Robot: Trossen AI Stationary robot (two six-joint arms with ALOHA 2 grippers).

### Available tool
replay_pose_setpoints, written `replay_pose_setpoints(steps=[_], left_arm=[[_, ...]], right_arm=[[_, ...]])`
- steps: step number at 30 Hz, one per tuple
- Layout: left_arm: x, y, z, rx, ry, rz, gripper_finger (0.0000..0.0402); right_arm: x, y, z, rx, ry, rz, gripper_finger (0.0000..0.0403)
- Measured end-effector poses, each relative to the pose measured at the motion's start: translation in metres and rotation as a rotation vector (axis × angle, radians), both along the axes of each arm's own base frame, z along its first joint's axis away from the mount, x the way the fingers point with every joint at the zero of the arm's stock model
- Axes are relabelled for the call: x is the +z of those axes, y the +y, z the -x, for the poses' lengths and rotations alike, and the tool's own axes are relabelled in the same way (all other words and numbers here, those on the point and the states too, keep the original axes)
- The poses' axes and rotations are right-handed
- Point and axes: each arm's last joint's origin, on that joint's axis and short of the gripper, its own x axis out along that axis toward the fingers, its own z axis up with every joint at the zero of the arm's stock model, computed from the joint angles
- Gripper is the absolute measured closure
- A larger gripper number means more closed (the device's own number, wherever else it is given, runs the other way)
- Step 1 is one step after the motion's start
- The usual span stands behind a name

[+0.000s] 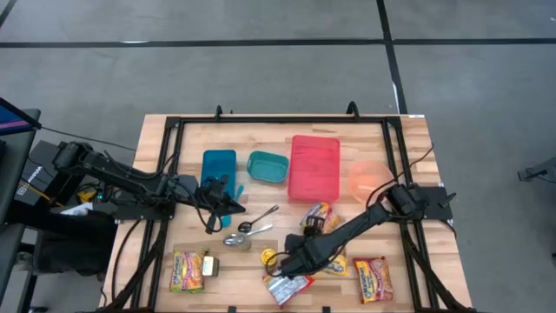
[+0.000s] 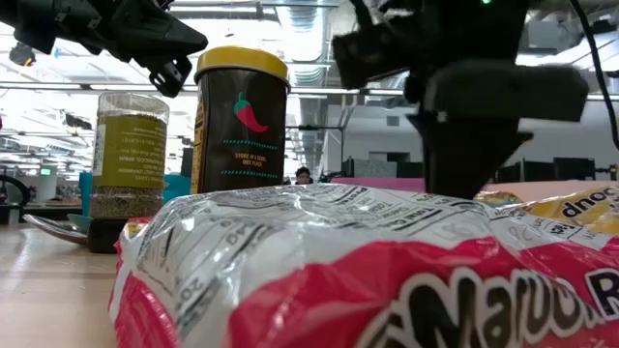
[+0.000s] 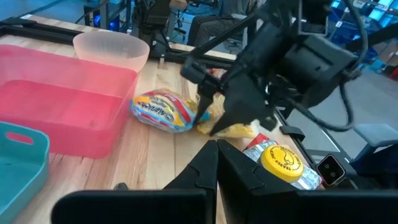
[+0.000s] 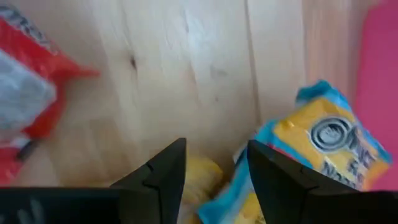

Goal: Pick & Place Food Item
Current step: Put the light blue noodle pack into the red bin

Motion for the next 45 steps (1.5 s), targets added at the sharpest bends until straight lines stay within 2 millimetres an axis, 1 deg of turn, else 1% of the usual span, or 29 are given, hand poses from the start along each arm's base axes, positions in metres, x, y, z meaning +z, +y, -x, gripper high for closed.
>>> replay_pose_setpoints(steps=[2,3,6,8,9,10,12,14,19,21,27,33,40,45], left_arm=[[0.0,0.0,0.0,0.0,0.0,0.0,0.0402],[0.0,0.0,0.0,0.0,0.005,-0.001,0.0402],[0.0,0.0,0.0,0.001,0.003,-0.001,0.0402],[0.0,0.0,0.0,0.001,0.006,-0.002,0.0402],[0.0,0.0,0.0,0.001,0.004,-0.001,0.0402],[0.0,0.0,0.0,0.001,0.005,-0.001,0.0402],[0.0,0.0,0.0,0.004,0.006,-0.002,0.0402],[0.0,0.0,0.0,0.004,0.005,-0.002,0.0402],[0.0,0.0,0.0,0.004,0.006,-0.003,0.0402],[0.0,0.0,0.0,0.004,0.006,-0.002,0.0402],[-0.001,0.0,0.0,0.004,0.007,-0.003,0.0402],[-0.001,0.0,0.0,0.004,0.007,-0.002,0.0402],[-0.001,0.0,0.0,0.003,0.007,-0.002,0.0402],[-0.001,0.0,0.0,0.003,0.007,-0.002,0.0401]], right_arm=[[0.0,-0.002,0.004,0.001,0.036,0.025,0.0239],[0.001,-0.001,0.003,0.001,0.017,0.019,0.0239],[0.01,0.0,0.009,0.015,0.012,0.046,0.0239],[0.016,0.002,0.009,0.016,-0.023,0.045,0.0239],[0.019,0.003,0.012,0.014,-0.018,0.058,0.0239],[0.024,0.002,0.016,0.01,-0.01,0.076,0.0239],[0.034,0.003,0.019,-0.003,-0.048,0.085,0.0239],[0.046,0.002,0.031,-0.011,-0.032,0.141,0.0239],[0.073,-0.004,0.05,-0.076,-0.057,0.205,0.0239],[0.083,-0.005,0.055,-0.103,-0.081,0.199,0.0239],[0.1,-0.01,0.062,-0.12,-0.122,0.181,0.0239],[0.11,-0.016,0.064,-0.132,-0.147,0.196,0.0239],[0.11,-0.019,0.063,-0.132,-0.142,0.194,0.0239],[0.108,-0.018,0.059,-0.106,-0.125,0.137,0.0239]])
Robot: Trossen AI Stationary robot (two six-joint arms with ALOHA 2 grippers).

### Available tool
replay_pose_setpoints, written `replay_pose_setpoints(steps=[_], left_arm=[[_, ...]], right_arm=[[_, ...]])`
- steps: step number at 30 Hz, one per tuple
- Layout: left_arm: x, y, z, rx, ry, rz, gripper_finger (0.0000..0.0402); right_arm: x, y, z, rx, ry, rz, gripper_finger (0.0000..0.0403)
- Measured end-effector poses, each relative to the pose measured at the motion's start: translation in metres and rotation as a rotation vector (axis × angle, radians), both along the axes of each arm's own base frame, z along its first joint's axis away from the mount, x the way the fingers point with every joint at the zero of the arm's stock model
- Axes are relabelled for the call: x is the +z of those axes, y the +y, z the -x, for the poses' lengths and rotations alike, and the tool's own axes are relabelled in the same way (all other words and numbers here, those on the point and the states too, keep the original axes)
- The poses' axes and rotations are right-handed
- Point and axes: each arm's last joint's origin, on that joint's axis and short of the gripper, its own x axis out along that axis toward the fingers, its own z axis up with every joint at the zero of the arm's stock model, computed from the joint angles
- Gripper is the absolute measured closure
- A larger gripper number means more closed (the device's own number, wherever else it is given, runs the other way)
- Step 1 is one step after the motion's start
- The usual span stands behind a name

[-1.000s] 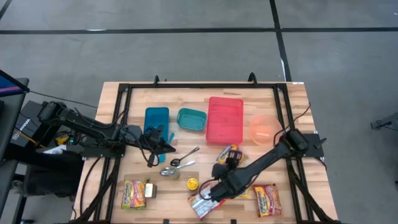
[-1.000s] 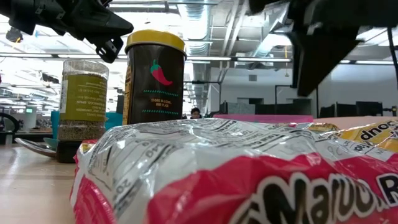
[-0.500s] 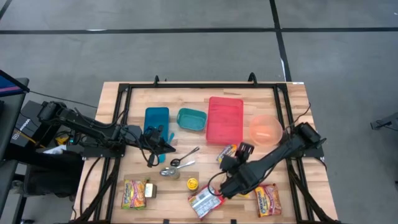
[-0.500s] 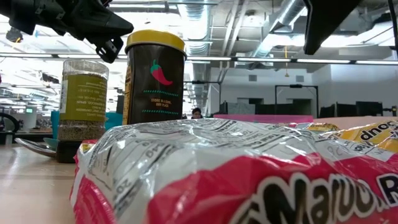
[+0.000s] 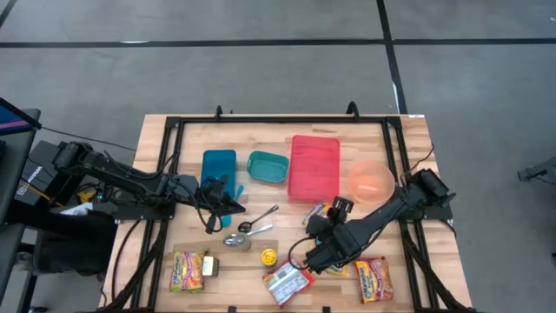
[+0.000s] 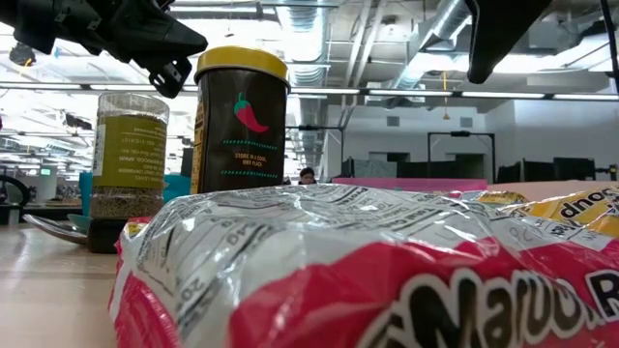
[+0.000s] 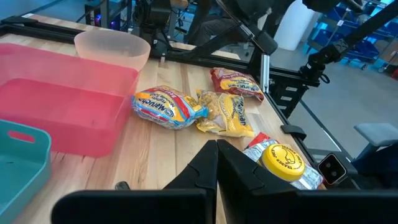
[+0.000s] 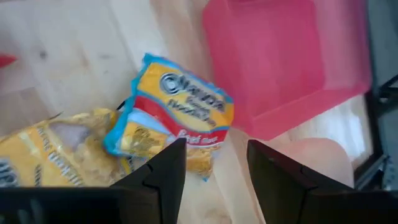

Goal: Pick & Place Food Item
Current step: Put the light blue noodle pack into the red bin

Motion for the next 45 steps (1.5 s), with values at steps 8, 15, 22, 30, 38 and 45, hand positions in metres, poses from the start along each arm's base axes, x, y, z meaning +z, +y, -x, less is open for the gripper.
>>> replay_pose_setpoints(steps=[8,15,22,30,38,45], left_arm=[[0.0,0.0,0.0,-0.001,0.0,0.0,0.0401],[0.0,0.0,0.0,-0.004,0.0,0.001,0.0402],[0.0,0.0,0.0,-0.003,0.001,0.001,0.0401],[0.0,0.0,0.0,-0.001,0.0,0.0,0.0401],[0.0,0.0,0.0,0.001,0.001,-0.001,0.0401],[0.0,0.0,0.0,0.001,0.001,0.0,0.0402]], right_arm=[[-0.002,0.015,-0.02,0.196,-0.076,-0.192,0.0239],[-0.001,0.017,-0.033,0.283,-0.126,-0.298,0.0239],[0.003,0.021,-0.048,0.426,-0.196,-0.452,0.0239],[0.0,0.018,-0.061,0.529,-0.263,-0.521,0.0239],[-0.046,-0.007,-0.067,0.45,-0.29,-0.404,0.0239],[-0.063,-0.011,-0.062,0.423,-0.287,-0.332,0.0239]])
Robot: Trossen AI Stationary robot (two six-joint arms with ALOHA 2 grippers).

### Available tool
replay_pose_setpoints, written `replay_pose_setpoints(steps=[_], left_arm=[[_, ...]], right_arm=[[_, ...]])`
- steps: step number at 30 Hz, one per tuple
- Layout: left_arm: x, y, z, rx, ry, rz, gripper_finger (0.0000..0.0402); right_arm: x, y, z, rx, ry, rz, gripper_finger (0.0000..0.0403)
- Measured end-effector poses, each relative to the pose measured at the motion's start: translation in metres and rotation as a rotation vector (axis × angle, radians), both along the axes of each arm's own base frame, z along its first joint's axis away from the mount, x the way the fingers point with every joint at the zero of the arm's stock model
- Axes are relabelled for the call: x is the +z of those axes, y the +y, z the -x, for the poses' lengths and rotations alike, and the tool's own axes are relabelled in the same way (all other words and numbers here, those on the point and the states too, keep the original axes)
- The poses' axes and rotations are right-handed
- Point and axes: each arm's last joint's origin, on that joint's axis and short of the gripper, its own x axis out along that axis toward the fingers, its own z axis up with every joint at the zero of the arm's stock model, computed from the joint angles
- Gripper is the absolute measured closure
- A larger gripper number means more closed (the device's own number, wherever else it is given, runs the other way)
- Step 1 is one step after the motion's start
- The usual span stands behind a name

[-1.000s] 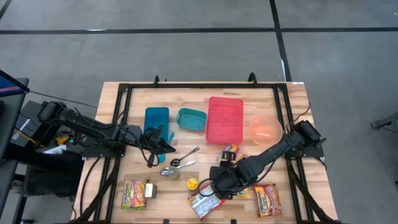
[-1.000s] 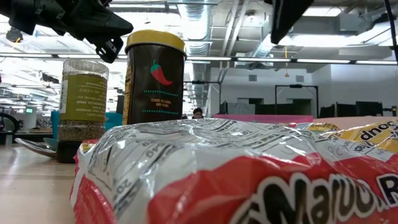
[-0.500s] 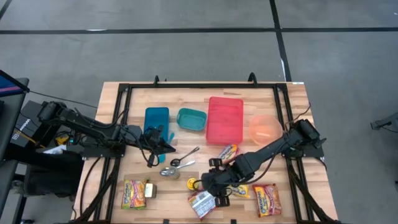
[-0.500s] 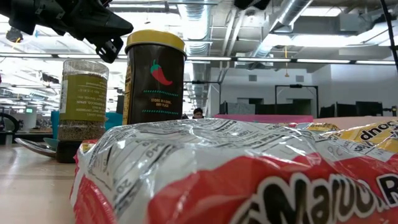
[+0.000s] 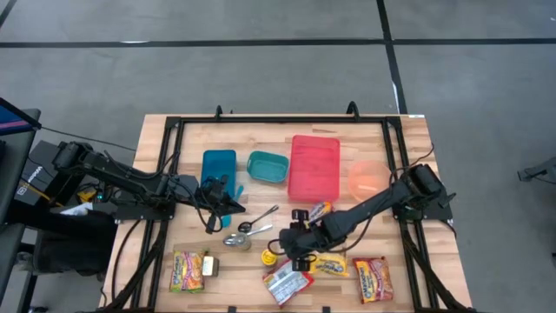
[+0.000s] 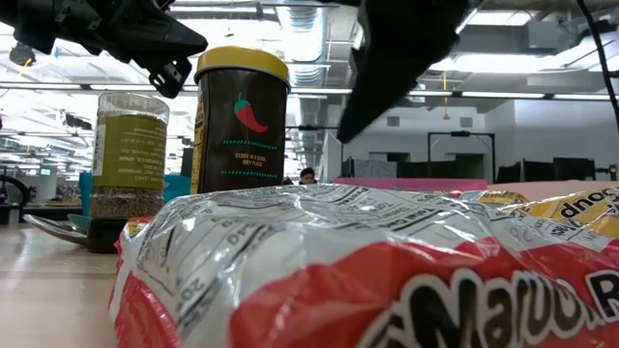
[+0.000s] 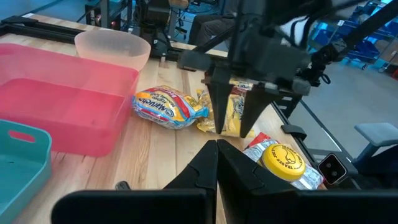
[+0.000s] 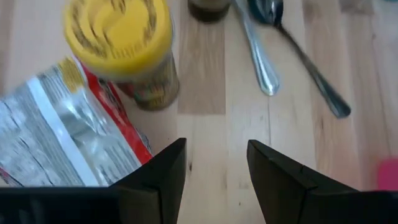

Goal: Pick & Place Food Item
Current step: Put the light blue noodle pack into the red bin

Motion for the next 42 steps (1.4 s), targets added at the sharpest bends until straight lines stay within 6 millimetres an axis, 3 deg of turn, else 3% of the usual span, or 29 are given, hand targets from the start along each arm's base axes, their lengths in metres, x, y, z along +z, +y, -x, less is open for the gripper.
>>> replay_pose_setpoints(steps=[9,14,24,35,42], left_arm=[[0.0,0.0,0.0,0.0,0.0,0.0,0.0402],[0.0,0.0,0.0,-0.001,0.0,0.0,0.0402],[0.0,0.0,0.0,-0.001,-0.001,0.0,0.0402],[0.0,0.0,0.0,-0.005,-0.002,0.001,0.0402],[0.0,0.0,0.0,-0.004,-0.002,0.001,0.0402]], right_arm=[[-0.008,-0.015,0.01,-0.07,0.022,0.03,0.0239],[-0.003,-0.027,0.034,-0.15,-0.026,0.034,0.0239],[0.02,-0.048,0.094,-0.289,-0.145,-0.12,0.0239],[0.001,-0.075,0.148,-0.508,-0.072,-0.346,0.0239],[-0.019,-0.088,0.171,-0.623,-0.028,-0.382,0.0239]])
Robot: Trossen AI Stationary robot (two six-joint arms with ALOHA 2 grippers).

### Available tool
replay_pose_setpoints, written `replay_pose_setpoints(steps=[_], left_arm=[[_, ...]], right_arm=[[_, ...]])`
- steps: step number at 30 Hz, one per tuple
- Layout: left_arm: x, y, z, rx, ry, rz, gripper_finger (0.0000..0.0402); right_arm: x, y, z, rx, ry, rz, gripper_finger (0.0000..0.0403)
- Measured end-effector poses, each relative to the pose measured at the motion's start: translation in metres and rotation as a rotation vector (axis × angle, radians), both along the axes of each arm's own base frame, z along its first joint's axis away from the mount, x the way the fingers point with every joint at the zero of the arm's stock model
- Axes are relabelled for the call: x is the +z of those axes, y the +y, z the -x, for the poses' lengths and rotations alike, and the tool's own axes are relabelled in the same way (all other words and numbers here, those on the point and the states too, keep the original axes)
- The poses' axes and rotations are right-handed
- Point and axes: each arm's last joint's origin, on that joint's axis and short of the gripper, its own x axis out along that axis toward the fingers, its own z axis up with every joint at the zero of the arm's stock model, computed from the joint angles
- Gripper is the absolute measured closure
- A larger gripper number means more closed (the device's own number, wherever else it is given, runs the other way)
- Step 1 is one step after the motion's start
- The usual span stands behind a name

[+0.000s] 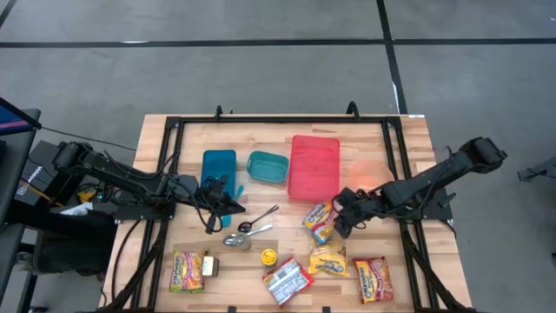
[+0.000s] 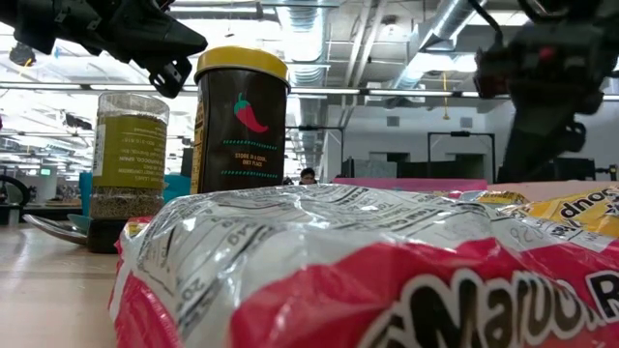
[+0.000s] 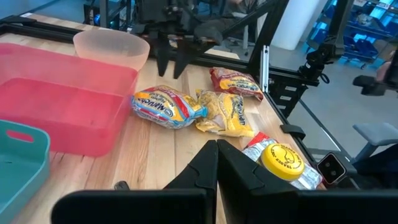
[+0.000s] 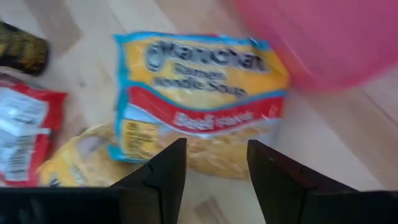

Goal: Pick & Place Food Item
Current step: Put the light blue noodle pack into the red bin

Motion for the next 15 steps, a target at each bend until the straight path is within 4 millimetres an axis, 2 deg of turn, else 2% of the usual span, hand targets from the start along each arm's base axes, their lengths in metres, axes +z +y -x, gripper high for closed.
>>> replay_pose_setpoints(steps=[8,15], left_arm=[[0.0,0.0,0.0,0.005,0.0,-0.001,0.0402],[0.0,0.0,0.0,0.005,0.0,-0.001,0.0402]], right_arm=[[-0.018,-0.007,0.018,-0.052,0.039,-0.029,0.0239],[-0.031,-0.008,0.024,-0.044,0.061,-0.061,0.0239]])
